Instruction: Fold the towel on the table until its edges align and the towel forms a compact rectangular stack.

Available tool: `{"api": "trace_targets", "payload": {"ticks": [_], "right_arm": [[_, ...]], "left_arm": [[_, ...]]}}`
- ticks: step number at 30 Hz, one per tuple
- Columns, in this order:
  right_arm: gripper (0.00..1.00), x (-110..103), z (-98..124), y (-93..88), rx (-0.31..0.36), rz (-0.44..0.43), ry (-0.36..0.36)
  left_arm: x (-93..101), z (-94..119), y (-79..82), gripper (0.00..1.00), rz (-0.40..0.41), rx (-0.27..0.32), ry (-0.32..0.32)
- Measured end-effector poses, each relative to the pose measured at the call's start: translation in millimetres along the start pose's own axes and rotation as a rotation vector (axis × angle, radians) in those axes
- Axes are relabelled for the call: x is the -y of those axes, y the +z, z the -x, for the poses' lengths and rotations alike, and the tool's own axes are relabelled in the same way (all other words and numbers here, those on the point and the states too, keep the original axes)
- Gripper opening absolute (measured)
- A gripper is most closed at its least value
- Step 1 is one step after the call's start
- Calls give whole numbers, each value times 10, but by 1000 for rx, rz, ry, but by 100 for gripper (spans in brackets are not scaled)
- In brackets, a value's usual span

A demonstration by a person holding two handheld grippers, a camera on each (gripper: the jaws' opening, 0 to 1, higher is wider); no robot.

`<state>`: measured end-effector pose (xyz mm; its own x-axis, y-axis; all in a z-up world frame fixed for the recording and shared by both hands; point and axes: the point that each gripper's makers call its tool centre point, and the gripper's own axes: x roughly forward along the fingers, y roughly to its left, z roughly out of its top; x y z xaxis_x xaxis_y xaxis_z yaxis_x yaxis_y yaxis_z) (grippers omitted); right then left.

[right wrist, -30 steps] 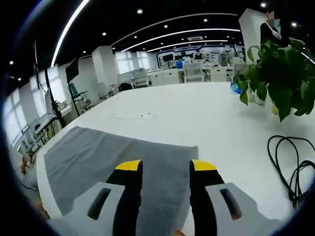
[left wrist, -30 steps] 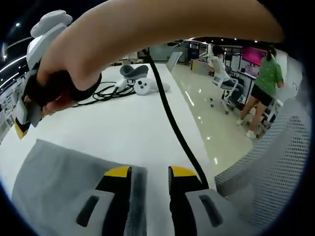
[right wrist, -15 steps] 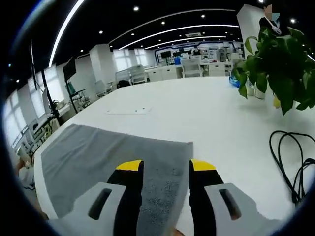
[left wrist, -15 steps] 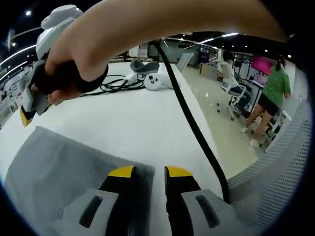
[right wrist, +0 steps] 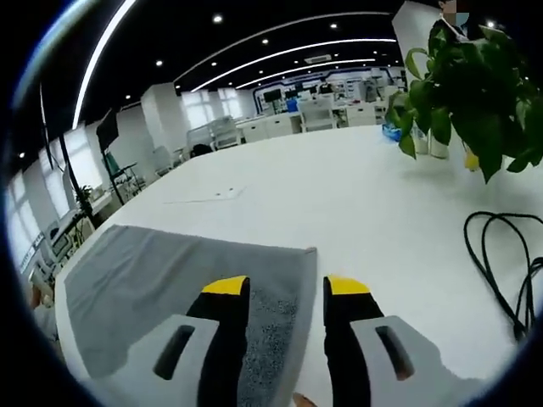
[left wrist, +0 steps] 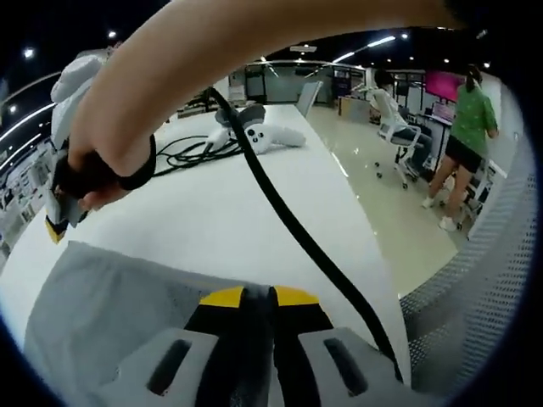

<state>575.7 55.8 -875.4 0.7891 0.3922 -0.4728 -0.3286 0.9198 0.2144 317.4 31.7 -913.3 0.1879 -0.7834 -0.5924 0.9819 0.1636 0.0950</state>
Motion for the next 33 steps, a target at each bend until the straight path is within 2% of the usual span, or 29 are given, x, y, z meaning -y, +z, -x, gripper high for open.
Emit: {"api": "trace_targets", "payload": {"ticks": [5, 7, 10, 12, 16, 22, 25, 29, 30, 31, 33], "right_arm": [[32, -42, -80, -63, -22, 20, 0], [29, -47, -80, -79, -26, 19, -2], [24, -40, -87, -71, -18, 8, -9], [24, -4, -134, -73, -23, 20, -22], [22, 53, -238, -94, -37, 22, -45], [16, 117, -346, -109, -46, 48, -80], [10, 179, -362, -156, -69, 89, -110], [5, 137, -415, -153, -67, 152, -81], [3, 117, -426, -160, -83, 204, -72], [0, 86, -433, -162, -88, 218, -60], [0, 88, -451, -157, -91, 233, -75]], "left_arm": [[-11, 3, -2, 8, -16, 0, 18], [-18, 9, -2, 7, 9, 12, 26], [-16, 17, -1, 7, 6, 13, 30], [-14, 17, 2, 7, 0, 12, 34], [-29, 21, -7, 7, 28, 52, 37], [-24, 30, 6, 7, 28, 57, 33], [-23, 32, 8, 7, 31, 66, 37], [-25, 36, 12, 7, 33, 70, 44], [-24, 45, 5, 7, 66, 64, 40], [-30, 50, 4, 7, 74, 64, 40], [-28, 72, 17, 5, 100, 81, 37]]}}
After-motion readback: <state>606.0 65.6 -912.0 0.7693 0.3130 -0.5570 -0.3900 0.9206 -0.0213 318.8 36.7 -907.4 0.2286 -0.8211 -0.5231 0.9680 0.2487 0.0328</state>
